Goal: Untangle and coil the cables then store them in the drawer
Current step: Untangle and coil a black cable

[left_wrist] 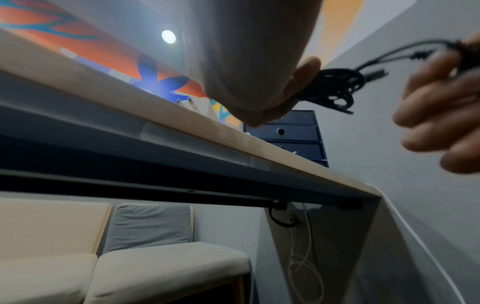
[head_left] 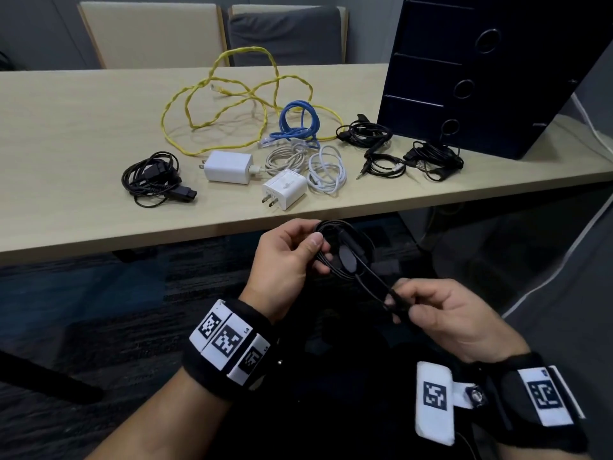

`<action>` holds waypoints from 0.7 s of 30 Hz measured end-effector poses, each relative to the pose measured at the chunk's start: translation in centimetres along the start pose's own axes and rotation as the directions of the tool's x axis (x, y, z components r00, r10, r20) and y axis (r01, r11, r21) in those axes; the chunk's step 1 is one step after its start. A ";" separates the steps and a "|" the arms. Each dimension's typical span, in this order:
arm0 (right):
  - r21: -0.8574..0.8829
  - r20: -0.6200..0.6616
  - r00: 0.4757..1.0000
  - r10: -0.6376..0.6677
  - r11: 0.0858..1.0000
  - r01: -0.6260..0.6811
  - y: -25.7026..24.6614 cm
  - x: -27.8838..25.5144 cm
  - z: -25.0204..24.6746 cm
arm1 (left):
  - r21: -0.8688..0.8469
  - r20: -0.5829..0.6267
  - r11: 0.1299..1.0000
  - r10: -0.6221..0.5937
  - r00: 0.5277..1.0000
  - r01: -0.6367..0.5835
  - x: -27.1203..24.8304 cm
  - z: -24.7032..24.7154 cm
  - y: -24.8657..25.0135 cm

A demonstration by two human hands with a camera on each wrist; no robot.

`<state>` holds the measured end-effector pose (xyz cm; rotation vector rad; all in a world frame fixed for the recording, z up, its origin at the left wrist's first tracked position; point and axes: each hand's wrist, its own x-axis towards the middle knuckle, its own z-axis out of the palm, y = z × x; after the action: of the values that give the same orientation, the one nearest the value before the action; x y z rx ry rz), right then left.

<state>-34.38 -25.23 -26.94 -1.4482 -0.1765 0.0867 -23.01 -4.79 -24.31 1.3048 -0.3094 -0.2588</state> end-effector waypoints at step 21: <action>0.246 -0.242 0.968 -0.070 0.960 0.131 -0.2 2.5 4.2 | -0.120 0.176 0.984 -0.111 0.978 0.133 -0.7 0.5 -0.1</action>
<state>-32.68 -20.75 -26.15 -1.1734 -0.0454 -0.1385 -23.84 -5.01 -24.30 1.1756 -0.3504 -0.4881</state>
